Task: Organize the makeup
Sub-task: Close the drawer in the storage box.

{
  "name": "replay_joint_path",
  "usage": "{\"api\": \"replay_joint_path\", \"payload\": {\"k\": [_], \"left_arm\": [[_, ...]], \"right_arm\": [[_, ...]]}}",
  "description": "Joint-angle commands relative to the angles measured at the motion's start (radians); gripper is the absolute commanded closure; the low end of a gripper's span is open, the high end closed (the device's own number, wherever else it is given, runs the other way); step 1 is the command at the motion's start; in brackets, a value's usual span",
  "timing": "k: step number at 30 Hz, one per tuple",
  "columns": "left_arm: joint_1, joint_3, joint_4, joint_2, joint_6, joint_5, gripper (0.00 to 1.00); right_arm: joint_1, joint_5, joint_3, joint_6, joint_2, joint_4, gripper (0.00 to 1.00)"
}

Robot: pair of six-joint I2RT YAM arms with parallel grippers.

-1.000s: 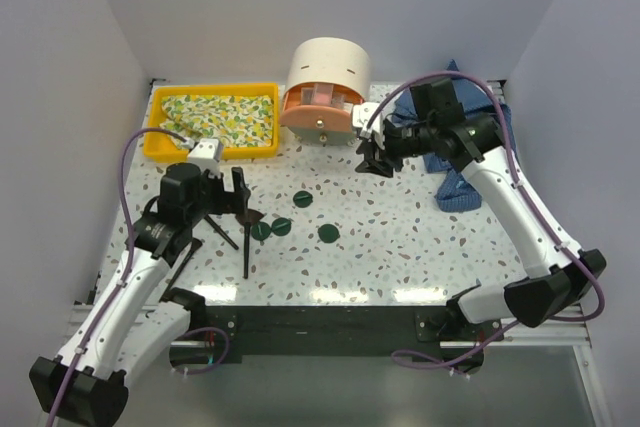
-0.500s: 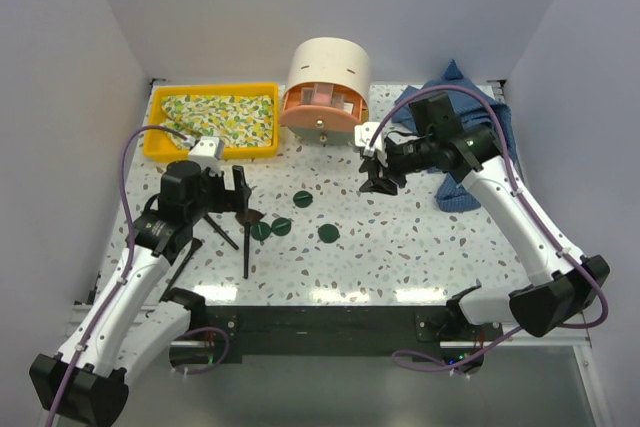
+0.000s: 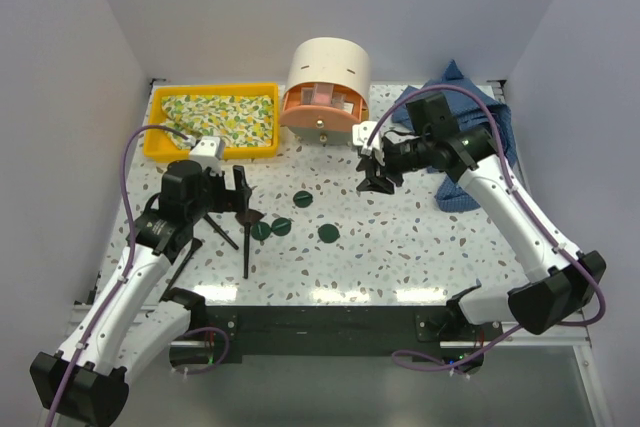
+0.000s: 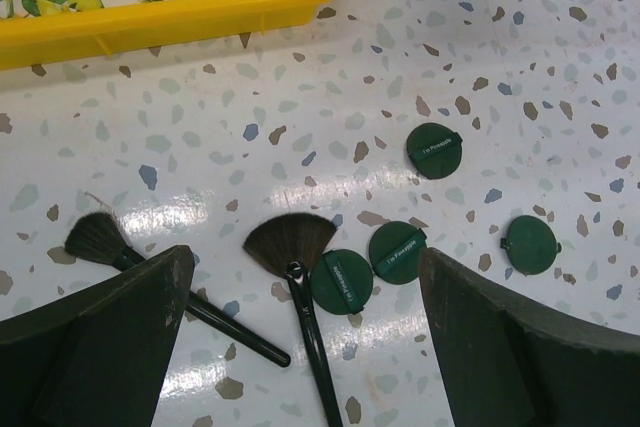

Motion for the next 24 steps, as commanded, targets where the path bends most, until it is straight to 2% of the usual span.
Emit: {"api": "replay_joint_path", "payload": {"k": [1, 24], "left_arm": [[0.004, 0.031, 0.046, -0.001, 0.009, 0.012, 0.0], [0.004, 0.005, 0.058, -0.008, -0.001, 0.012, 0.0]], "right_arm": [[0.005, -0.034, 0.014, 0.01, 0.021, 0.037, 0.52], [0.11, 0.11, 0.069, 0.021, 0.095, 0.04, 0.51]]}}
